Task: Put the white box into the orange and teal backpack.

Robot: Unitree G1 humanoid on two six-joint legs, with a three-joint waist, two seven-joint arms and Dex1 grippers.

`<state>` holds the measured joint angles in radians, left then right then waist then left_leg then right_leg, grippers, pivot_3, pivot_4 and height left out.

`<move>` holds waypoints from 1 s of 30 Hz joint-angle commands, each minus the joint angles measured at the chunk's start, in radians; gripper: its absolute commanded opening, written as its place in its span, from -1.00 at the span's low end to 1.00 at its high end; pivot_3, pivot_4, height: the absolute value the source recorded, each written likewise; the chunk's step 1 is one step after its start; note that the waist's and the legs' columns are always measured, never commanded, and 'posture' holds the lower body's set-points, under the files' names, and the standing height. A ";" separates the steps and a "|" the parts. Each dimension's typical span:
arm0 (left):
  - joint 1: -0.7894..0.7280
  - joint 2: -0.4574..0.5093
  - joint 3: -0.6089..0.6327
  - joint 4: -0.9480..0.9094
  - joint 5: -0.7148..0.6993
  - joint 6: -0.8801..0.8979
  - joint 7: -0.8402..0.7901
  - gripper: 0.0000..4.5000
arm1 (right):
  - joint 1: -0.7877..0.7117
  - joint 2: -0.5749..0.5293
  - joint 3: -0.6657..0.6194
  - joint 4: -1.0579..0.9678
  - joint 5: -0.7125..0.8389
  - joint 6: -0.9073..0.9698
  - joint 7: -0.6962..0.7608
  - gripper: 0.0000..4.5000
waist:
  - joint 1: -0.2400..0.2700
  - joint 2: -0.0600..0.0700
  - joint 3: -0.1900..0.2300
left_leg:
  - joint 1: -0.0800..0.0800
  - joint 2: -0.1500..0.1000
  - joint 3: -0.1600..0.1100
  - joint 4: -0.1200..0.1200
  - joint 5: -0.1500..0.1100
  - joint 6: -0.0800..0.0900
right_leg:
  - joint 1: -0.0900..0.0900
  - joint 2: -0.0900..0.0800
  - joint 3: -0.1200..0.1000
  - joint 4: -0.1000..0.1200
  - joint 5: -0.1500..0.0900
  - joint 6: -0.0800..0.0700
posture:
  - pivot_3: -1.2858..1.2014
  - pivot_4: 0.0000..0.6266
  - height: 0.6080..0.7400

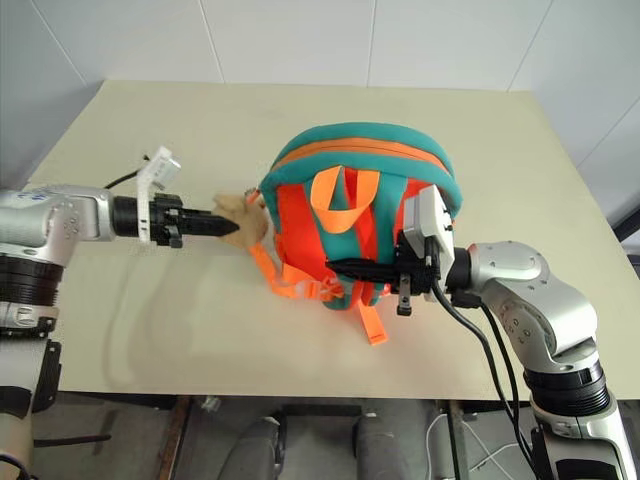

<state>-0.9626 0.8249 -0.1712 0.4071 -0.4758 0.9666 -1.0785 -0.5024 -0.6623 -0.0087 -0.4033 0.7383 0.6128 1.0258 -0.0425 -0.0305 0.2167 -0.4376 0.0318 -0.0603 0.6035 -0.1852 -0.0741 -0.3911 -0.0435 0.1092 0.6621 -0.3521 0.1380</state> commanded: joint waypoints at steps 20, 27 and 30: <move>0.190 0.020 0.193 -0.116 0.020 -0.065 -0.015 -0.05 | 0.030 -0.354 -0.135 -0.023 0.007 0.147 0.059 0.16 | 0.007 0.000 0.000 | 0.000 0.000 0.000 0.000 0.000 0.000 | -0.001 -0.001 0.000 -0.001 0.000 0.000 | 0.03 -0.52 1.00; 0.258 0.047 0.362 -0.148 -0.010 -0.149 0.039 0.97 | 0.137 -0.570 -0.284 0.062 -0.070 0.140 0.129 1.00 | 0.012 0.000 0.000 | 0.000 0.000 0.001 -0.001 0.000 0.000 | -0.001 -0.001 0.000 -0.002 0.000 -0.001 | 0.03 -0.52 1.00; 0.284 0.017 0.424 -0.072 0.026 -0.363 0.063 0.99 | 0.221 -0.619 -0.386 0.086 -0.104 0.151 0.146 1.00 | 0.017 0.000 0.000 | 0.000 0.000 0.002 -0.001 0.000 0.000 | 0.000 -0.002 0.000 -0.002 0.000 -0.001 | 0.03 -0.52 1.00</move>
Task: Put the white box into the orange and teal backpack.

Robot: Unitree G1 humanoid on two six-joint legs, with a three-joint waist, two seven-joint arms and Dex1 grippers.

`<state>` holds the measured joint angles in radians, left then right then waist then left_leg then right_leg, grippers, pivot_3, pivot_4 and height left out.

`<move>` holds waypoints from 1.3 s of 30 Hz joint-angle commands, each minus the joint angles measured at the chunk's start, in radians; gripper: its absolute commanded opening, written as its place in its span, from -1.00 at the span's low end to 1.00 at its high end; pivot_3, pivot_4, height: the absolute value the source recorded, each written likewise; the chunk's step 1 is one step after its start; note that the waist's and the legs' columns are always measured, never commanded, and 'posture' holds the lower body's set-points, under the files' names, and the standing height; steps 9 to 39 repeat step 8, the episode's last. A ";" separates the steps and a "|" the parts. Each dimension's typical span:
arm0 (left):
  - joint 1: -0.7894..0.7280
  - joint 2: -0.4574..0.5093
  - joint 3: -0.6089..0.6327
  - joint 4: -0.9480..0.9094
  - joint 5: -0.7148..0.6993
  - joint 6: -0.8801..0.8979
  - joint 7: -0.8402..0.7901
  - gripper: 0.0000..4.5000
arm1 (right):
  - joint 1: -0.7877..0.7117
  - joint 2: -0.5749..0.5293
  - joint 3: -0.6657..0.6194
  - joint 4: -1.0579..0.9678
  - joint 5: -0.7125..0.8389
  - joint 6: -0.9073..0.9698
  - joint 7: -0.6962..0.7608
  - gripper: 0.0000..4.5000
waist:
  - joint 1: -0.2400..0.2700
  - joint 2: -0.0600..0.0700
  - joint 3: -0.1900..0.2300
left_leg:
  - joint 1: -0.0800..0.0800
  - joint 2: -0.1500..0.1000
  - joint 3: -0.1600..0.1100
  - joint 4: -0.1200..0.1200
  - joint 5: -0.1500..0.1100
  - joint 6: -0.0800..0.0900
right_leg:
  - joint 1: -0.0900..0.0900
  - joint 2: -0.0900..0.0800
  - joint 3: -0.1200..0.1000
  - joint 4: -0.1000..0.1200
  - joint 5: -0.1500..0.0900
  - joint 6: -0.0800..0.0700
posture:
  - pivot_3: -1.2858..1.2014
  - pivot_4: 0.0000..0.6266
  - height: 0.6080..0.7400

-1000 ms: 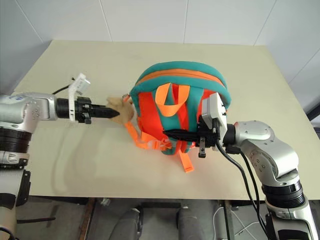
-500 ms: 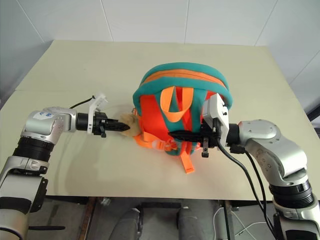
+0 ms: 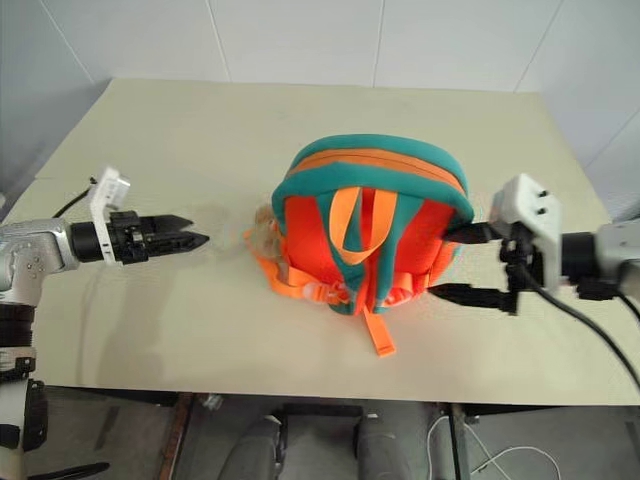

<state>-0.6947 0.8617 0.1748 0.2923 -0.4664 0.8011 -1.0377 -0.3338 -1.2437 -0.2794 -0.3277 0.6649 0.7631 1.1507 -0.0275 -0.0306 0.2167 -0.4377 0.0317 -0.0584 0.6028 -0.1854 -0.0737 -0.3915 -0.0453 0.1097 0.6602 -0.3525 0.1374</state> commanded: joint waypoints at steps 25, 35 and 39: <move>0.055 -0.111 0.132 0.093 -0.011 -0.470 -0.039 0.99 | 0.119 0.052 -0.240 0.047 -0.031 -0.006 -0.058 1.00 | -0.003 0.000 0.000 | 0.000 0.000 0.001 0.001 0.000 0.000 | 0.001 0.000 0.001 0.000 0.000 0.001 | 0.03 -0.52 1.00; 0.055 -0.111 0.132 0.093 -0.011 -0.470 -0.039 0.99 | 0.119 0.052 -0.240 0.047 -0.031 -0.006 -0.058 1.00 | -0.003 0.000 0.000 | 0.000 0.000 0.001 0.001 0.000 0.000 | 0.001 0.000 0.001 0.000 0.000 0.001 | 0.03 -0.52 1.00; 0.055 -0.111 0.132 0.093 -0.011 -0.470 -0.039 0.99 | 0.119 0.052 -0.240 0.047 -0.031 -0.006 -0.058 1.00 | -0.003 0.000 0.000 | 0.000 0.000 0.001 0.001 0.000 0.000 | 0.001 0.000 0.001 0.000 0.000 0.001 | 0.03 -0.52 1.00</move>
